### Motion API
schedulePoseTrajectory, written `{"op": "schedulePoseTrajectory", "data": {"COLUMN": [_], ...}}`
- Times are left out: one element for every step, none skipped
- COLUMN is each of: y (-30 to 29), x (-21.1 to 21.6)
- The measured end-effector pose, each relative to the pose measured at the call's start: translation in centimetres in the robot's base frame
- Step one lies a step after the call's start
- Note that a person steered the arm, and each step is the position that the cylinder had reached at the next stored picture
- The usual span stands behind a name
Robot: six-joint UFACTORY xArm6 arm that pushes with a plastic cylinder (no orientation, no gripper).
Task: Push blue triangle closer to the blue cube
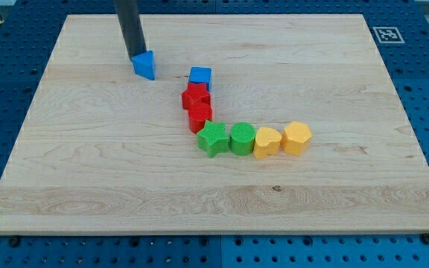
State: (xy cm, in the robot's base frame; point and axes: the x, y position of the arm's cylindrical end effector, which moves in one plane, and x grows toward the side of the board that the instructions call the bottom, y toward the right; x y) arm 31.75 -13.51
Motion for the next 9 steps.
{"op": "schedulePoseTrajectory", "data": {"y": [-0.9,-4.8,-5.5,-3.4,-2.2,-0.6,1.4,2.5,4.3], "x": [-0.2,0.3,2.3,3.2,2.4,2.2,2.2,2.0,0.4]}}
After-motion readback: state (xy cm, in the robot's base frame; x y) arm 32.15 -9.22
